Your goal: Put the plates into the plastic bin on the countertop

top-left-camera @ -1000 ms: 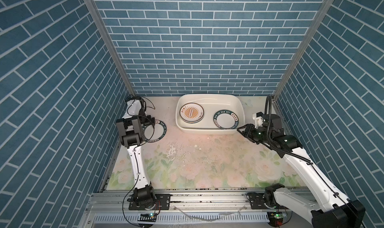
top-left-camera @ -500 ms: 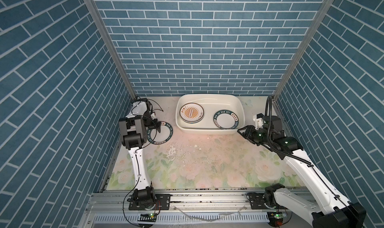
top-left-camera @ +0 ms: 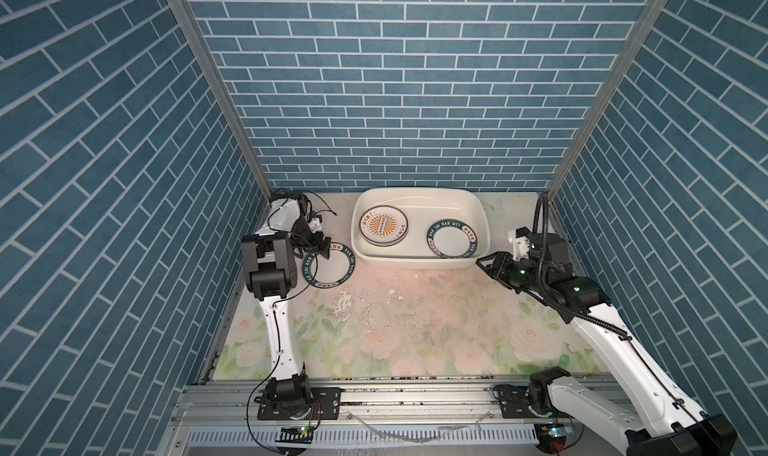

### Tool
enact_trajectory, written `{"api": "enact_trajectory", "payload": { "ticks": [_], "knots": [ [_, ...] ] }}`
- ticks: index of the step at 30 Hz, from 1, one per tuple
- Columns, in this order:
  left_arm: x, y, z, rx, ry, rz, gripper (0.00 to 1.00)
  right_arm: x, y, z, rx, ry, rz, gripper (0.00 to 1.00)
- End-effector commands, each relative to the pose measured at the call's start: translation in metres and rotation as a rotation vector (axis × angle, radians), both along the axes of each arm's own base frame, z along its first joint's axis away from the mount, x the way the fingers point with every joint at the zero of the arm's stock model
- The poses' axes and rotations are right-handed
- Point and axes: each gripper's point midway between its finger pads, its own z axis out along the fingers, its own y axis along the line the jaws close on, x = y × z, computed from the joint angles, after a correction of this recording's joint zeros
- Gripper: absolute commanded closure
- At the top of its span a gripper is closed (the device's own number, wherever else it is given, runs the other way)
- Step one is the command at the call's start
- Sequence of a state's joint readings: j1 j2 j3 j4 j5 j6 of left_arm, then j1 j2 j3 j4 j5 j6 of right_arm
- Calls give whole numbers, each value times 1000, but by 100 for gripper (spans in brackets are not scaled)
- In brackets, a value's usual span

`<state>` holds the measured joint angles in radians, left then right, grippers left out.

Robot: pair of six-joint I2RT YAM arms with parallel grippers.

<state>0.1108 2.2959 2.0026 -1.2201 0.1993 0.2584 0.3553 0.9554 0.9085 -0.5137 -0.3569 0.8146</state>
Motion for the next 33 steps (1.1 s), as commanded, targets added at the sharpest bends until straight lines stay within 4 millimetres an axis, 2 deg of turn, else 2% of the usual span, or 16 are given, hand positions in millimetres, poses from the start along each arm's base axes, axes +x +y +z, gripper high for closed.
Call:
{"api": "enact_trajectory", "payload": {
  "ticks": [1, 4, 11, 14, 23, 33],
  "knots": [
    [13, -3, 6, -22, -26, -34, 3, -5, -4, 3, 2, 5, -23, 59],
    [20, -2, 2, -18, -32, -56, 3, -7, -5, 5, 2, 2, -29, 59],
    [23, -12, 1, -67, -17, -122, 4, -10, -8, 9, -2, -2, -35, 58],
    [18, -21, 4, -110, 4, -157, 4, -9, -8, 11, -1, -4, -37, 58],
    [8, -30, 3, -119, 41, -223, 4, -11, -9, 13, 0, -10, -38, 58],
    [12, -26, 6, -72, 27, -250, 5, -18, -13, 13, 0, -17, -45, 58]
  ]
}}
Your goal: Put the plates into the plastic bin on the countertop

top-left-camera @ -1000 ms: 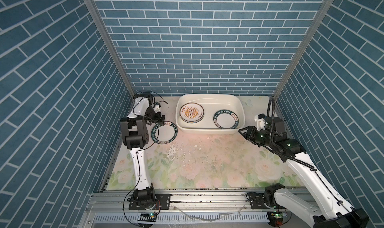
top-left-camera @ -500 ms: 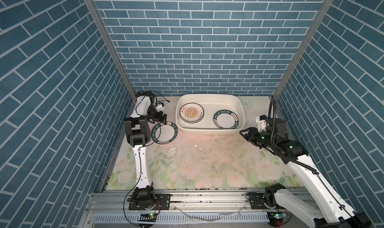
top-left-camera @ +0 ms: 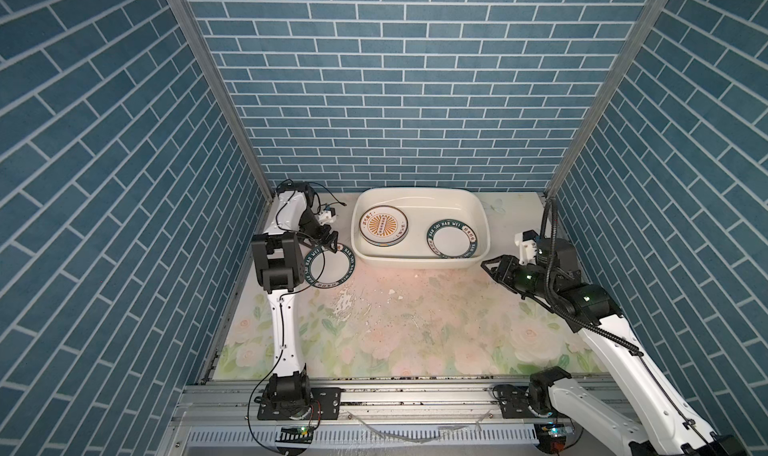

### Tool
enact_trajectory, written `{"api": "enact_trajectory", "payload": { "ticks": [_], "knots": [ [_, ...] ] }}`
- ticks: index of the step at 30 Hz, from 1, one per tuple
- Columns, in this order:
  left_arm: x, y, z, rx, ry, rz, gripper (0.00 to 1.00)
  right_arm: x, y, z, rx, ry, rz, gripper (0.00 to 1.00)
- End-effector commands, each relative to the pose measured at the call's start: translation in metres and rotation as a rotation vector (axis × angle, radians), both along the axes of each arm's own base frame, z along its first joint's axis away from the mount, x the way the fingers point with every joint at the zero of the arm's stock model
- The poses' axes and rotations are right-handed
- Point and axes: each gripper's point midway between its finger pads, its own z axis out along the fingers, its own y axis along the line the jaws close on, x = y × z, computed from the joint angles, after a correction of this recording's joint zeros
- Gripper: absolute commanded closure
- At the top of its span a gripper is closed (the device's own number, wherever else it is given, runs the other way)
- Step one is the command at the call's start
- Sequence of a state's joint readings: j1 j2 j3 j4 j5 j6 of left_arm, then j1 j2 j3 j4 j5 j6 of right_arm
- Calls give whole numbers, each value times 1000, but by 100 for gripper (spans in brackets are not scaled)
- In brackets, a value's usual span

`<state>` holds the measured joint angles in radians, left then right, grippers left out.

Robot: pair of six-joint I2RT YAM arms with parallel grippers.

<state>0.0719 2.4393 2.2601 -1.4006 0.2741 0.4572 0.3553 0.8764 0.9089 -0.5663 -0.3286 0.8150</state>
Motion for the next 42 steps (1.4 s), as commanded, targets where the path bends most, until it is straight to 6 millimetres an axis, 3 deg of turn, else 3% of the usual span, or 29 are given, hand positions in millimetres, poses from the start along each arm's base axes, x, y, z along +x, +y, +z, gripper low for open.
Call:
{"api": "enact_trajectory", "payload": {
  "ticks": [1, 6, 12, 20, 25, 42],
  "knots": [
    [4, 5, 4, 26, -13, -21, 5, -5, -3, 2, 7, 14, -23, 59],
    [19, 24, 11, 138, -65, 25, 4, -6, -4, 3, 8, 10, -27, 58],
    [18, 36, -2, 206, -15, 20, 3, -8, -5, -1, 9, 14, -32, 58],
    [6, 22, -14, 121, 54, -44, 3, -9, -6, -3, 8, 20, -36, 58],
    [0, 24, -21, 126, 84, -66, 4, -9, -6, -3, 11, 17, -36, 58],
    [-27, 0, -9, -28, 88, -197, 7, -12, -6, -2, 8, 18, -33, 58]
  ]
}}
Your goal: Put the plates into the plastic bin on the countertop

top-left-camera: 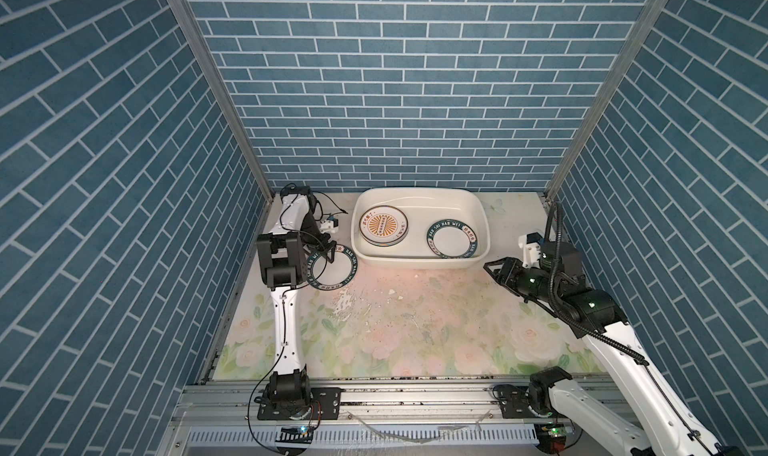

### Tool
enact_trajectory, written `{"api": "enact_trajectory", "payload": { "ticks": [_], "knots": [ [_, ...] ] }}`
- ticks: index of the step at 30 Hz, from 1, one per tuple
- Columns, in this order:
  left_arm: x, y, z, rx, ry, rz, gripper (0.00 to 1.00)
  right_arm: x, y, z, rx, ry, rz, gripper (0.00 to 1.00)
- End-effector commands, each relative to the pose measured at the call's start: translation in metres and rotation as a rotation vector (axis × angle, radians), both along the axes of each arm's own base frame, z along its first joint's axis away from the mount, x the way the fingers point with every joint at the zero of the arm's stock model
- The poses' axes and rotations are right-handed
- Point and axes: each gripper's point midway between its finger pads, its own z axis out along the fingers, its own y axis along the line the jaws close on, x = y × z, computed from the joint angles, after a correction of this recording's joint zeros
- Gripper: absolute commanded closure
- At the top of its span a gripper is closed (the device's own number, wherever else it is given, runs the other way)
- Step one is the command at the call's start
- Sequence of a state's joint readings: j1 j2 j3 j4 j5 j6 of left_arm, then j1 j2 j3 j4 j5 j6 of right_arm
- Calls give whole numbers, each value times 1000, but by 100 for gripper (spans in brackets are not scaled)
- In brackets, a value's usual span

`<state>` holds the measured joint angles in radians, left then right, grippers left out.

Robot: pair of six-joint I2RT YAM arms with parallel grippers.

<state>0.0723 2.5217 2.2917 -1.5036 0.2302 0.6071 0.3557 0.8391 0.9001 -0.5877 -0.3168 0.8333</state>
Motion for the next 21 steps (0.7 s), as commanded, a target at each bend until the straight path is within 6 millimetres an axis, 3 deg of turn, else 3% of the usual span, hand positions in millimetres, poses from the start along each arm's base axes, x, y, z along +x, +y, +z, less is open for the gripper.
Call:
{"api": "enact_trajectory", "payload": {
  "ticks": [1, 10, 21],
  "knots": [
    [-5, -8, 18, -53, -35, -49, 7, -5, -2, -2, 2, 14, -13, 58],
    [-19, -18, 29, -121, -67, -107, 8, -7, -2, 0, 4, 13, -10, 58],
    [-56, -30, 33, -180, -56, -184, 10, -9, 2, 6, 16, 3, 8, 59]
  ]
}}
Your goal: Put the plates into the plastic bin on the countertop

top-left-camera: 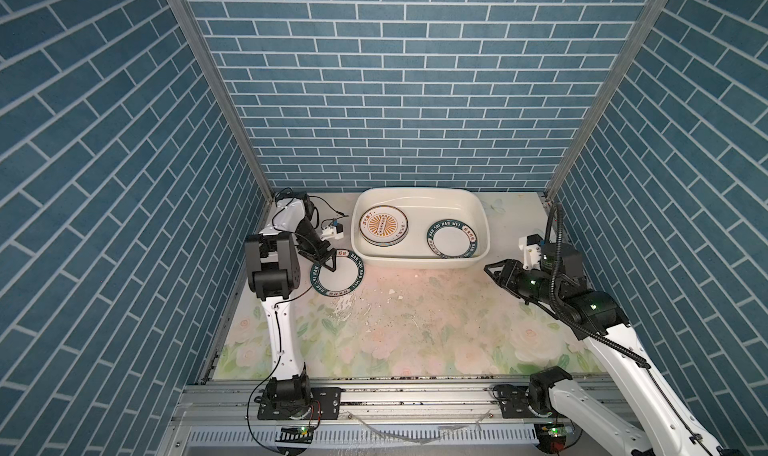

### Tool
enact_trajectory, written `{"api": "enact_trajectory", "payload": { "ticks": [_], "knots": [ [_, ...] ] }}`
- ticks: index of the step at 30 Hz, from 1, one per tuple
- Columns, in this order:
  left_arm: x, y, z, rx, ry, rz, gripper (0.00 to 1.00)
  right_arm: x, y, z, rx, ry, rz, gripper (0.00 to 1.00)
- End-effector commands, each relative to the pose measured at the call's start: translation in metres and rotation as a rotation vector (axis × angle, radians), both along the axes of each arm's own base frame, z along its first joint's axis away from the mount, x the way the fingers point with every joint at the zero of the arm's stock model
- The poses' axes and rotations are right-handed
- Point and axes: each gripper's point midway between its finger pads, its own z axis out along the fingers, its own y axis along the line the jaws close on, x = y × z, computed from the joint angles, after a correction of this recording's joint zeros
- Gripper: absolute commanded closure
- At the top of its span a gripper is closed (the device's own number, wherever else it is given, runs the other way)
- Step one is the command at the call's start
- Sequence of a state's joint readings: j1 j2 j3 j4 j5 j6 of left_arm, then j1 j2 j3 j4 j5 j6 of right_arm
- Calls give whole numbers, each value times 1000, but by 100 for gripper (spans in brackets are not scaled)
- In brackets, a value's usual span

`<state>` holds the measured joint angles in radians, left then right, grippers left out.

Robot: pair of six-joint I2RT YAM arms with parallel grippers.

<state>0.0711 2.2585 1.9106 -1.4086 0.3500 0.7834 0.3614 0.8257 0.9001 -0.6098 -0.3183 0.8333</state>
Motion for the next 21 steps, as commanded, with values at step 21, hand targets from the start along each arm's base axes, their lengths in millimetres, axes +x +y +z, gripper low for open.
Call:
{"api": "enact_trajectory", "payload": {
  "ticks": [21],
  "knots": [
    [63, 16, 13, 91, -139, 131, 8, -6, 3, 8, 18, -3, 7, 59]
  ]
}}
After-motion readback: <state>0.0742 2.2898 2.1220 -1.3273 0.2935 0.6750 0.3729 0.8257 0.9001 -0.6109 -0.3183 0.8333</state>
